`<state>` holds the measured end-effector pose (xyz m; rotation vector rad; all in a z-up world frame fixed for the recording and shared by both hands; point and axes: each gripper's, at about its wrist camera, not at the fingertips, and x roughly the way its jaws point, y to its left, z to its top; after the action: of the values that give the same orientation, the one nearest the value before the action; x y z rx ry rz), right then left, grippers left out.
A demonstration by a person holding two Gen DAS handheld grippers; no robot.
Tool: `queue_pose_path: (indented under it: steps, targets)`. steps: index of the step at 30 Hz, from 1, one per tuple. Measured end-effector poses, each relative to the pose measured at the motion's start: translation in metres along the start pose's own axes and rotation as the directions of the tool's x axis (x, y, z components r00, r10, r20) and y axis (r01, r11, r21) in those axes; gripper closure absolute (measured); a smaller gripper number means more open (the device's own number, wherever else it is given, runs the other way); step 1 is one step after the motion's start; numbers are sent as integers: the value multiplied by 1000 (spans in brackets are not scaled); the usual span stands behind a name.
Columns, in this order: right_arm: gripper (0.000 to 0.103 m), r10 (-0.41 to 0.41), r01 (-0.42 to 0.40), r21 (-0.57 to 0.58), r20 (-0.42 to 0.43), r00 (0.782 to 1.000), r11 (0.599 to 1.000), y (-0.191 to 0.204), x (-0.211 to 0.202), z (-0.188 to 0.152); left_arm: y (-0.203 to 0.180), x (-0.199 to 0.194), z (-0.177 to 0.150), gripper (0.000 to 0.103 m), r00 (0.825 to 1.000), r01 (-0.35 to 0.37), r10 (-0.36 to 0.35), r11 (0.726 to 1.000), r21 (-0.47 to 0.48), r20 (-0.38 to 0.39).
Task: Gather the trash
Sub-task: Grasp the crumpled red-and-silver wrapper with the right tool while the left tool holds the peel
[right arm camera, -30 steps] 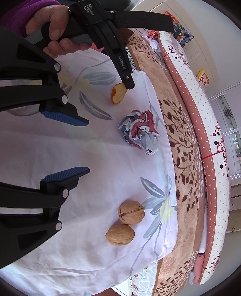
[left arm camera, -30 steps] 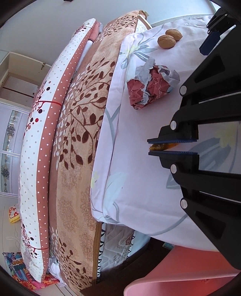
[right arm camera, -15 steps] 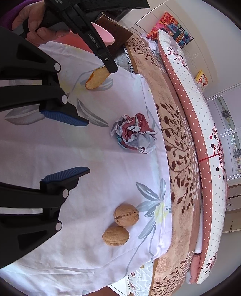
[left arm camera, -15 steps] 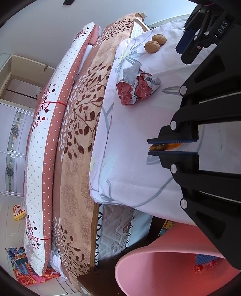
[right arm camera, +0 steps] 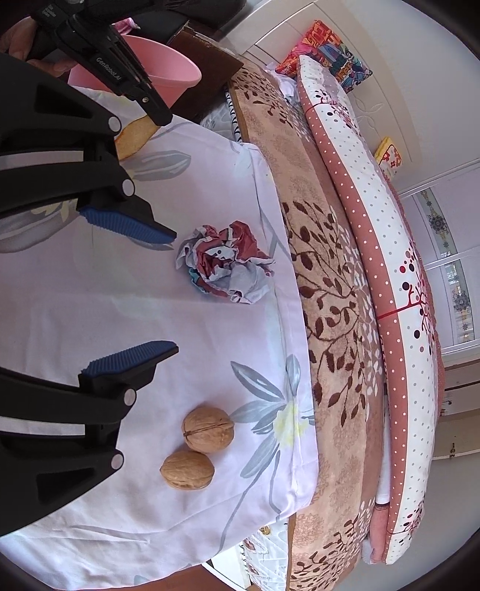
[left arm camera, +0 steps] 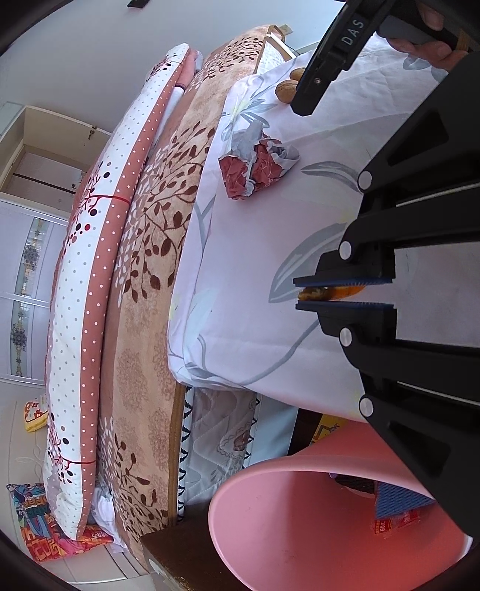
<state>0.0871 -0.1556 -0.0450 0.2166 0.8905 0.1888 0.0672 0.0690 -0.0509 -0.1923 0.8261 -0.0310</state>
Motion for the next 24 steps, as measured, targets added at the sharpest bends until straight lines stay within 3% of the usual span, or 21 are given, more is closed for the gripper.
queue_pose_path:
  steps: [8,14,16,18,21,24]
  targets:
    - [45,57,-57,-20,-14,998,998,24,22,13,2,-7,-3,97,1000,3,-3,1000,5,7]
    - [46,14,-14,-27,-20,1000,1000,30,43,19,4,-8,-4,97,1000,7,-7,1000,4,3]
    - [55,-1,0,-32,-27,1000,999,31,49,19,4,-10,-5,97,1000,9,-9,1000,6,3]
    - [71,-2,1,-27,-36,999,1000,29,53,18,3,-11,-6,97,1000,11,-11,1000,9,3]
    - [81,-3,2,-33,-29,1000,999,28,49,14,2,-14,-6,97,1000,14,-14,1000,12,7]
    - [83,5,-6,-33,-24,1000,999,26,40,9,0,-18,-5,97,1000,17,-17,1000,19,16]
